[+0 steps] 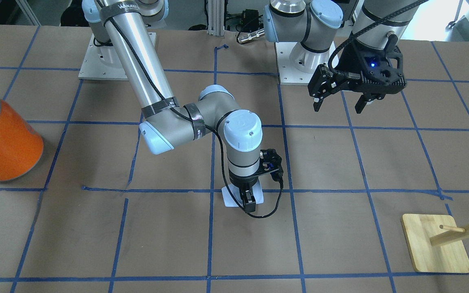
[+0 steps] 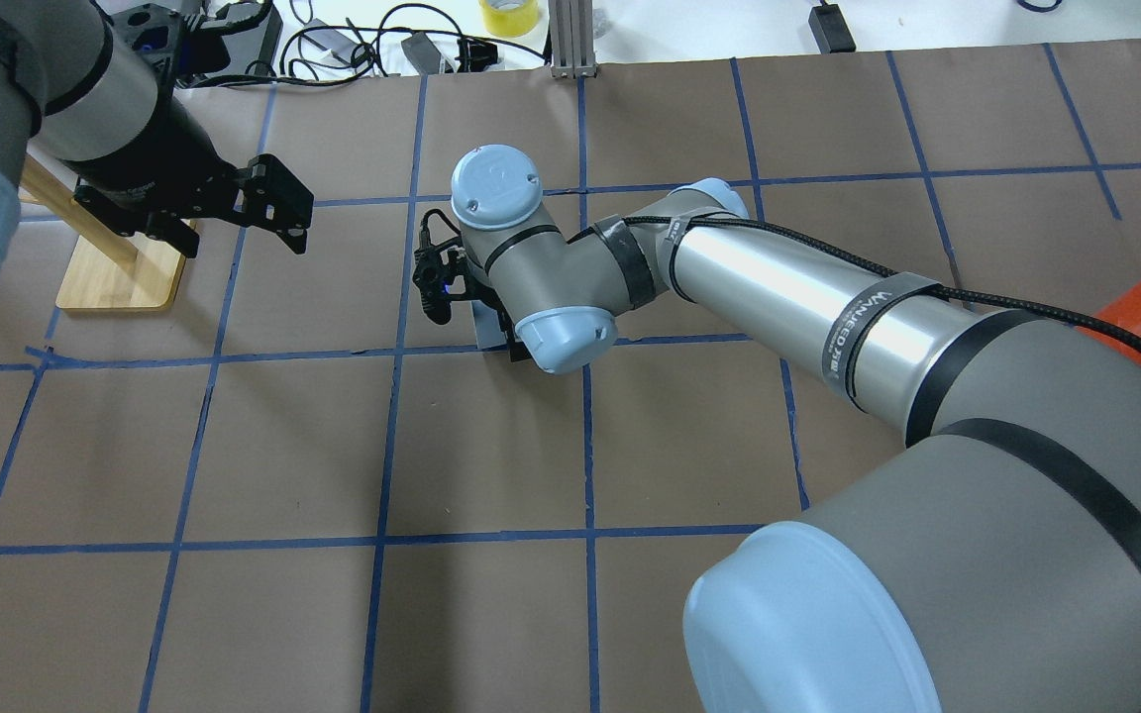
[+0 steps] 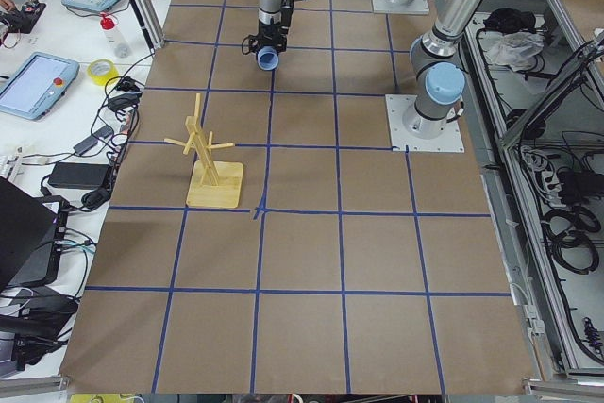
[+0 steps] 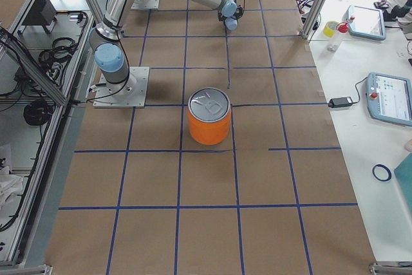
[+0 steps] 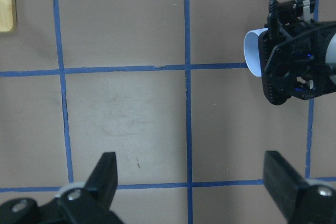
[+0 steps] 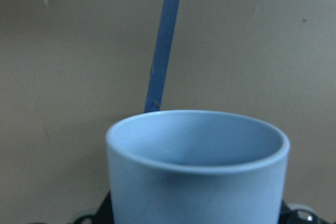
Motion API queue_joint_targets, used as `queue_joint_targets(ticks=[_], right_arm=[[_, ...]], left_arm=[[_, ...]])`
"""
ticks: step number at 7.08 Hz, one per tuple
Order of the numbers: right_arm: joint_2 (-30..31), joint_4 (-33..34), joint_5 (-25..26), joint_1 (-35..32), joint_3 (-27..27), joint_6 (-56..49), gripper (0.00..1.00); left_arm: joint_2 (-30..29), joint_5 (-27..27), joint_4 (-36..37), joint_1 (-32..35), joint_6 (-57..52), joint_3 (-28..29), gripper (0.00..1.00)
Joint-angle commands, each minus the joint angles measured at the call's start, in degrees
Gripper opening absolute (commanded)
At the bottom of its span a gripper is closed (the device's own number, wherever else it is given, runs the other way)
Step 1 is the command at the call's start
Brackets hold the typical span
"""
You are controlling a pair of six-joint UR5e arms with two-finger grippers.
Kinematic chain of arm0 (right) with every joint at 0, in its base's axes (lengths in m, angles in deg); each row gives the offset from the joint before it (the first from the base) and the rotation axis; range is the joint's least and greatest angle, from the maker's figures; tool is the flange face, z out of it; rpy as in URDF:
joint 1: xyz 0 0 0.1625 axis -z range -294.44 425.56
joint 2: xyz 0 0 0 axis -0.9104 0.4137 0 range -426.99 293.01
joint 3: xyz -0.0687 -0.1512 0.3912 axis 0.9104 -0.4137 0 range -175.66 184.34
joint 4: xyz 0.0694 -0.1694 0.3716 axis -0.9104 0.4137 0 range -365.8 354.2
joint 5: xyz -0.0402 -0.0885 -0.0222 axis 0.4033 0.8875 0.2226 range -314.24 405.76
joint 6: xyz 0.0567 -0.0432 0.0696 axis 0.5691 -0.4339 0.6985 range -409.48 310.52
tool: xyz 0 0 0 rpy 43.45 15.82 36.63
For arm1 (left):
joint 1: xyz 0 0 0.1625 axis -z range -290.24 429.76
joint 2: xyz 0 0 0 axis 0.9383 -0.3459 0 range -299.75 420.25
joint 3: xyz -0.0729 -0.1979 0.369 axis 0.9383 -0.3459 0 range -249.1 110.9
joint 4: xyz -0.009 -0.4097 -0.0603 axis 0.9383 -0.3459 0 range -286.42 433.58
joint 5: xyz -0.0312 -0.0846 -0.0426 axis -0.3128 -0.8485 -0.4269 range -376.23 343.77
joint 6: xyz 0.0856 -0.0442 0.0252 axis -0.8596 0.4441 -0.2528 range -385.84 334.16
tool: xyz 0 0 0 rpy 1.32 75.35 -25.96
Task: Flip cup
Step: 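Lay the cup on its side on the table and open the right gripper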
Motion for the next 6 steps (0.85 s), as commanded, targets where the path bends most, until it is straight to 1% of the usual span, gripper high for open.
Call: queue_joint_targets(ticks=[1, 2, 4, 5, 6], right_arm=[[0.02, 0.0, -0.2, 0.02, -0.71, 0.75, 0.96], [0.02, 0.09, 0.06, 0.02, -0.71, 2.32, 1.0], [0.71, -0.09, 0.85, 0.02, -1.06, 4.61, 1.0], [3.24, -0.7, 0.16, 0.97, -1.85, 7.49, 1.0], [7.88, -3.75, 0.76, 2.2, -1.77, 13.53, 1.0]], left_arm=[[-1.86, -4.81, -0.09, -1.74, -1.87, 1.25, 1.0], [-3.96, -8.33, -0.43, -5.4, -3.19, 2.65, 1.0], [-8.27, -14.75, -0.61, -9.03, -6.45, 3.19, 1.0], [-11.51, -19.74, -0.53, -10.18, -7.07, 2.84, 1.0], [-14.85, -23.45, -0.44, -11.06, -11.68, 2.14, 1.0]])
